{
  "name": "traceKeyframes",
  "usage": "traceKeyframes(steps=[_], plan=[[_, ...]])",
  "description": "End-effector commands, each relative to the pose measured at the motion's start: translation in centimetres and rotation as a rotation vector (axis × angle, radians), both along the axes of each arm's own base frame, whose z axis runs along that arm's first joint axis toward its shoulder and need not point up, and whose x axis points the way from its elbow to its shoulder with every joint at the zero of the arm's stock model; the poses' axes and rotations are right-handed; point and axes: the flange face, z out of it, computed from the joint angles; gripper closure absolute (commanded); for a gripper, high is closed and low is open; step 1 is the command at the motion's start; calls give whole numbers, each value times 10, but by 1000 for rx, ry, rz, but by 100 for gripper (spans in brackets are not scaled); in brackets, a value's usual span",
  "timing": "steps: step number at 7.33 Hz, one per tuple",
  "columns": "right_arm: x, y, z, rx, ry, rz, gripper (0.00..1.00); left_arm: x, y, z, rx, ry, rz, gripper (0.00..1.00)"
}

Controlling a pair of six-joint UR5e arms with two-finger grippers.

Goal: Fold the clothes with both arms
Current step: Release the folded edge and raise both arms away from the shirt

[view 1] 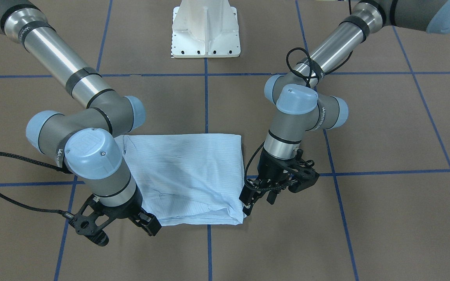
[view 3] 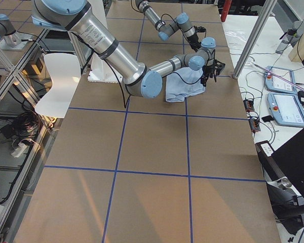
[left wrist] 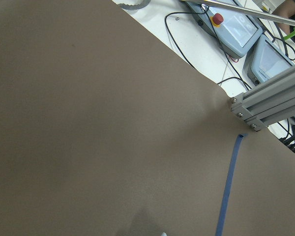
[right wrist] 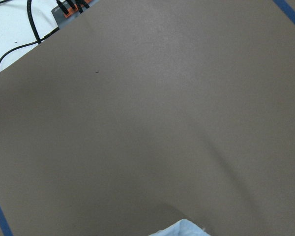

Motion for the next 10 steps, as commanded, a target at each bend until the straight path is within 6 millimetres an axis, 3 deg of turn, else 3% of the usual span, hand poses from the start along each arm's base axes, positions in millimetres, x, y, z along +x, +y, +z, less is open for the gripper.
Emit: traceKeyframes(steps=[1,3,4,5,6,8,9,10], plan=[[42,-6,39,26,2,-97,0,-24,11,28,50,-36,108,0],[128,3,107,120,9,-229,0,-86,39,70,192,-142,238,0],[180,8,142,167,-3,-303,0,-122,49,97,244,-192,303,0],[239,18,186,246,4,-392,0,-179,63,132,312,-250,384,0],[293,20,217,301,13,-431,0,-235,74,165,369,-311,440,0],[357,38,261,341,43,-479,0,-357,113,235,478,-408,567,0],[389,60,281,336,46,-502,0,-415,131,263,485,-435,589,0],[411,104,301,339,51,-557,0,-458,156,293,503,-506,630,0]])
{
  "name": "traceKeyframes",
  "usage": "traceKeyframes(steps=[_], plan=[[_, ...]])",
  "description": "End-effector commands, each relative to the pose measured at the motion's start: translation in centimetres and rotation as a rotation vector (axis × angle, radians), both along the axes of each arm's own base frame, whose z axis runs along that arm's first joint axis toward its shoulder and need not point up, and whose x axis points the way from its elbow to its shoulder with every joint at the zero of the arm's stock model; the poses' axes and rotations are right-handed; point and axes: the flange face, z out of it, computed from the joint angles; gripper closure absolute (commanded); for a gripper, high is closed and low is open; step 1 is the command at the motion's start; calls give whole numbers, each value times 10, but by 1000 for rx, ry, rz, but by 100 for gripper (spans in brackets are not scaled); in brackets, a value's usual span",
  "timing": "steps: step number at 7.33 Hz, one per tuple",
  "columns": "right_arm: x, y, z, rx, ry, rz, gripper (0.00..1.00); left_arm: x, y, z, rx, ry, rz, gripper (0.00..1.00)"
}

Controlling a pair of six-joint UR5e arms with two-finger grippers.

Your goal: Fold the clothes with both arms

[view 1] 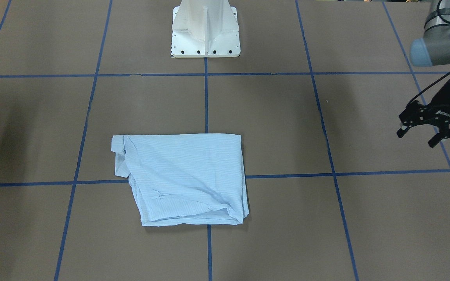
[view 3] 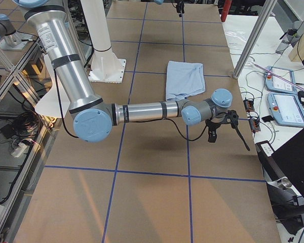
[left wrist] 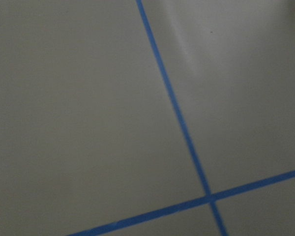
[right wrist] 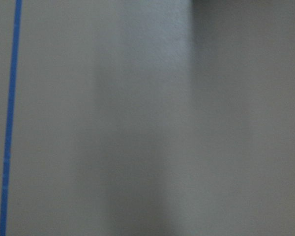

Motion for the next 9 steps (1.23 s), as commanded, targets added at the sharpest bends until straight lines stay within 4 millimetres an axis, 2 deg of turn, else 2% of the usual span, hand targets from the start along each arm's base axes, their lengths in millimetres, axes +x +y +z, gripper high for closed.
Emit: traceKeyframes(steps=[1,2,3,4,7,9], plan=[[55,83,38,-4,27,-88,0,-99,52,58,41,-148,76,0],[69,111,42,-28,40,-107,0,-129,57,58,17,-185,67,0],[70,125,47,-43,46,-112,0,-141,64,44,-30,-188,48,0],[69,128,45,-42,37,-114,0,-143,83,39,-50,-190,46,0],[69,128,48,-41,36,-112,0,-145,87,29,-20,-196,43,0],[69,128,50,-42,41,-114,0,-143,98,43,-53,-190,54,0]])
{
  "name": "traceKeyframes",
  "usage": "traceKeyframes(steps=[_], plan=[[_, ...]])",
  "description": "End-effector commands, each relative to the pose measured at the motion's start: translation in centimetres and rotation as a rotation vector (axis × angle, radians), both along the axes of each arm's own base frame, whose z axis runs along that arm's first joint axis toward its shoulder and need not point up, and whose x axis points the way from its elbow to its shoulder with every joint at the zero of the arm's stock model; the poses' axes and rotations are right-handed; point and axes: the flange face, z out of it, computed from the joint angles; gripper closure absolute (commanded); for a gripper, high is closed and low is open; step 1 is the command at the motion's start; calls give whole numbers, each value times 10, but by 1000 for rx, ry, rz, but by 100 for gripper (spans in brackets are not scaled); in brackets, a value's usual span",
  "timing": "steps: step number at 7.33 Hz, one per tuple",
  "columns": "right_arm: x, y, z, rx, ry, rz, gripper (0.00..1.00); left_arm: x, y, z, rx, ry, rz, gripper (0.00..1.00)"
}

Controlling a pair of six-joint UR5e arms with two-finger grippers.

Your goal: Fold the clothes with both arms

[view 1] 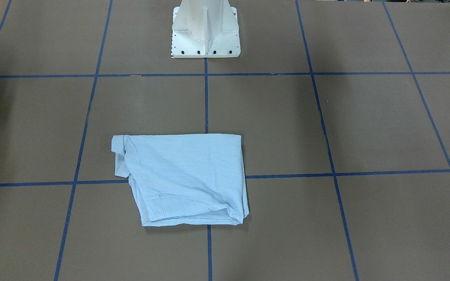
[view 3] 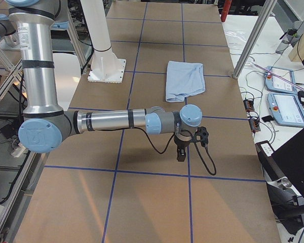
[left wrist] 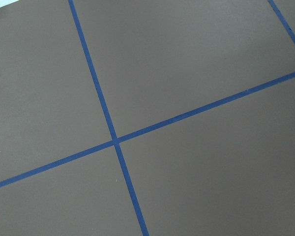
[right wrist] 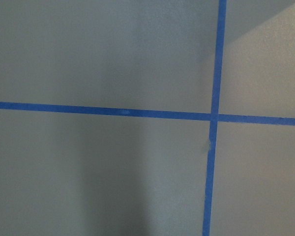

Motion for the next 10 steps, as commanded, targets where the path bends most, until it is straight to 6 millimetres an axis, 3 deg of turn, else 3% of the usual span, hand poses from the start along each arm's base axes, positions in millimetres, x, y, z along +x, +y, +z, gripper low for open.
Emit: traceKeyframes(steps=[1,10], plan=[[0,0,1,1,10,0,0,1,6,2,-14,7,0,0],[-14,-9,-8,17,29,-17,0,2,-1,-6,4,9,1,0]])
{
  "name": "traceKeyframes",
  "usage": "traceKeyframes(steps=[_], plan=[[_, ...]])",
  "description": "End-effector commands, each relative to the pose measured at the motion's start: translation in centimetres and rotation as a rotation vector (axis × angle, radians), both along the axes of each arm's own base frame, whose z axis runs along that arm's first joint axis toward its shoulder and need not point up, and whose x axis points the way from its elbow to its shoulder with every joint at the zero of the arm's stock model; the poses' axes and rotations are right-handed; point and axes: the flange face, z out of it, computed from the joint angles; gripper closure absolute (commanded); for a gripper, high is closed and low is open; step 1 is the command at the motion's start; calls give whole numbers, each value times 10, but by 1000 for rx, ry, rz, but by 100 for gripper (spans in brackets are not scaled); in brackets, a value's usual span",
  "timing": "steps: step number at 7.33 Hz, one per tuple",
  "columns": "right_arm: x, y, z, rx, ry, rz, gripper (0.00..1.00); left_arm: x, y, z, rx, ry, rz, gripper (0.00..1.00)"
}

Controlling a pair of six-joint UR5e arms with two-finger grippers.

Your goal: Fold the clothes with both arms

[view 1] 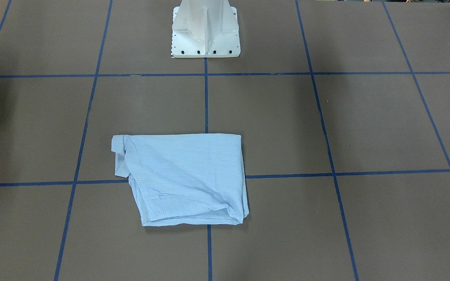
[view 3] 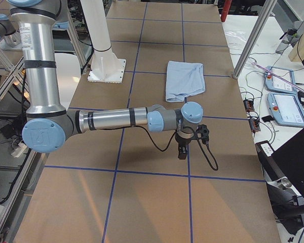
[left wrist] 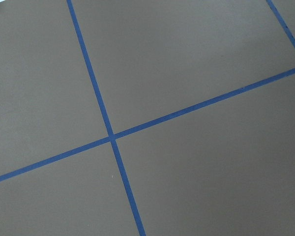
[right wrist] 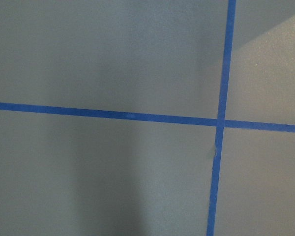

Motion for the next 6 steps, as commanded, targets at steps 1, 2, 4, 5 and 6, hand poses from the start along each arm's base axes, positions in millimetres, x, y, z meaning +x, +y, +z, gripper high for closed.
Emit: traceKeyframes(steps=[1,2,4,5,6], plan=[[0,0,2,1,2,-3,0,0,0,2,-2,0,0,0],[1,1,4,-4,2,-2,0,0,0,0,2,1,2,0],[3,6,2,3,-5,-2,0,1,2,-17,33,15,8,0],[5,20,0,4,-6,1,0,1,3,-26,48,24,11,0],[8,39,-6,15,-5,4,0,0,8,-45,82,26,10,0]])
